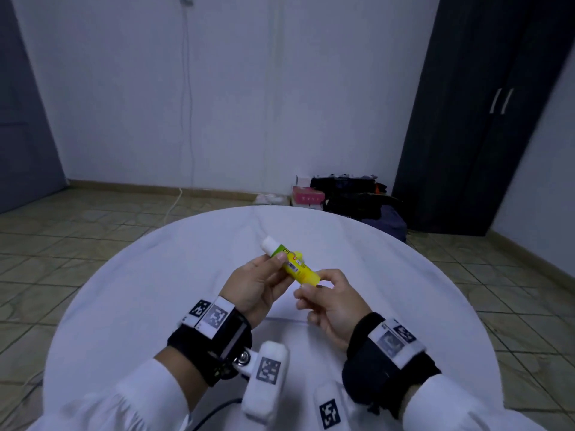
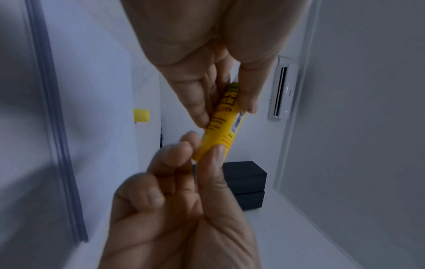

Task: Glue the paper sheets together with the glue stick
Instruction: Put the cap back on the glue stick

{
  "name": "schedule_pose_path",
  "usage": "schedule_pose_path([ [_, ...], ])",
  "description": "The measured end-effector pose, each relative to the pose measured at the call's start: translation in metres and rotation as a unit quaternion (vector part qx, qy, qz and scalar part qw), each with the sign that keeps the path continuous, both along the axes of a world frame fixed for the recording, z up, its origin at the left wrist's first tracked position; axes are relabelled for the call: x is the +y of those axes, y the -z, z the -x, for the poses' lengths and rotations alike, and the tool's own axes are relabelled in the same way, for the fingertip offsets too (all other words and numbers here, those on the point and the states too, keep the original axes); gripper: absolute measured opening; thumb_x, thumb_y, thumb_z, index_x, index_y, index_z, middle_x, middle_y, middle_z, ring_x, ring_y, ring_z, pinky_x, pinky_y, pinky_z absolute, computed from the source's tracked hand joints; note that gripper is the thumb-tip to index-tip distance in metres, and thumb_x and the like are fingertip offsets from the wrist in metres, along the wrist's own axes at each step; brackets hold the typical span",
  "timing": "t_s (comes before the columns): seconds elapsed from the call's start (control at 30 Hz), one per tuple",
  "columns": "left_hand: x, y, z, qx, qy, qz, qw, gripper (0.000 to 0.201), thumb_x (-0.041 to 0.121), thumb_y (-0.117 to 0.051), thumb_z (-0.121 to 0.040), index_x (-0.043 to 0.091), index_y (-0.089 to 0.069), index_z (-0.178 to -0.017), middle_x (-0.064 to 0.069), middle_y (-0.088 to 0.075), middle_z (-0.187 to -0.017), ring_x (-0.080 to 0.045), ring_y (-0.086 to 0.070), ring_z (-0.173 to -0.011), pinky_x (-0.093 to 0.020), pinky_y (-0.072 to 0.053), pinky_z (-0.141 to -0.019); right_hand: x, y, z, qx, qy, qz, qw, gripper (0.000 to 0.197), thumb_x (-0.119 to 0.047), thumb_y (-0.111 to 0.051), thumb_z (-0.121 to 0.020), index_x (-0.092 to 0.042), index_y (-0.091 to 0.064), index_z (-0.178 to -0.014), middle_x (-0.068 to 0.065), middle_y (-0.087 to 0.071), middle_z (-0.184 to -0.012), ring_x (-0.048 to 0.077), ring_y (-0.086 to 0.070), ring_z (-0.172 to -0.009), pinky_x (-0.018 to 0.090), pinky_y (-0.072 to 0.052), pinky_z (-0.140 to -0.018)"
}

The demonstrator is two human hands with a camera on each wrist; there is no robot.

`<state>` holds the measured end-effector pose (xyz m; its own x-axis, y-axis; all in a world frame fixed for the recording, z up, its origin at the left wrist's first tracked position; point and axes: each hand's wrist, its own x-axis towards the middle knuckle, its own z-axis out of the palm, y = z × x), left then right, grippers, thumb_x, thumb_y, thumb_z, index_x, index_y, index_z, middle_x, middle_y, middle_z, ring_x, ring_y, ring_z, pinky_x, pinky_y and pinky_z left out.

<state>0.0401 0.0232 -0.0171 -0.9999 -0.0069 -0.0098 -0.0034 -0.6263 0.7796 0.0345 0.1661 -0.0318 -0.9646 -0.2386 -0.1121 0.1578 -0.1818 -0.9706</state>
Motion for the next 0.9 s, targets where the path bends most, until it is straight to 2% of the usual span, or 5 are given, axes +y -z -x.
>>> schedule_pose_path([
  [0.23, -0.011, -0.003, -0.008, 0.011, 0.010, -0.020, 1.000, 0.017, 0.003, -0.046, -0.095, 0.000, -0.062, -0.090, -0.007, -0.074, -0.082, -0.013, -0.072, -0.076, -0.021, -0.058, -0.071, -0.010, -0.004, 0.002, -0.068, -0.014, 0.017, 0.997, 0.043, -0.047, -0.045, -0.094, -0.006, -0.058, -0.094, 0.010, -0.061, -0.064, 0.015, -0.052, -0.047, 0.021, -0.031, -0.042],
  [0.4, -0.011, -0.006, -0.010, 0.014, 0.007, -0.030, 0.999, 0.017, 0.003, -0.045, -0.096, -0.002, -0.060, -0.091, -0.006, -0.074, -0.080, -0.013, -0.072, -0.074, -0.020, -0.058, -0.067, -0.017, -0.006, 0.003, -0.038, 0.009, 0.040, 0.998, 0.007, -0.015, -0.056, -0.092, -0.010, -0.052, -0.094, 0.010, -0.058, -0.069, 0.013, -0.050, -0.052, 0.022, -0.034, -0.046],
  [0.5, -0.011, -0.006, -0.012, 0.015, 0.002, -0.032, 0.999, 0.017, 0.003, -0.044, -0.097, -0.003, -0.059, -0.092, -0.006, -0.074, -0.078, -0.013, -0.072, -0.072, -0.020, -0.057, -0.066, -0.019, -0.002, 0.006, 0.002, 0.033, 0.011, 0.999, 0.021, 0.001, -0.062, -0.086, -0.013, -0.051, -0.096, 0.007, -0.057, -0.078, 0.015, -0.052, -0.062, 0.024, -0.037, -0.056],
  [0.7, -0.012, -0.010, -0.013, 0.027, 0.004, -0.028, 0.999, 0.018, 0.004, -0.043, -0.098, -0.003, -0.059, -0.095, -0.007, -0.074, -0.077, -0.013, -0.072, -0.073, -0.020, -0.058, -0.070, -0.014, -0.007, 0.000, -0.100, -0.023, 0.008, 0.995, 0.049, -0.053, -0.046, -0.092, -0.005, -0.057, -0.093, 0.008, -0.059, -0.060, 0.014, -0.048, -0.045, 0.021, -0.032, -0.043],
  [0.9, -0.009, -0.014, -0.014, 0.026, -0.001, -0.026, 0.999, 0.019, 0.006, -0.042, -0.098, -0.004, -0.058, -0.094, -0.007, -0.073, -0.075, -0.013, -0.072, -0.070, -0.019, -0.057, -0.065, -0.016, -0.007, 0.000, 0.004, 0.022, 0.002, 1.000, 0.024, 0.003, -0.062, -0.085, -0.011, -0.051, -0.100, 0.006, -0.059, -0.079, 0.014, -0.051, -0.062, 0.024, -0.035, -0.054],
])
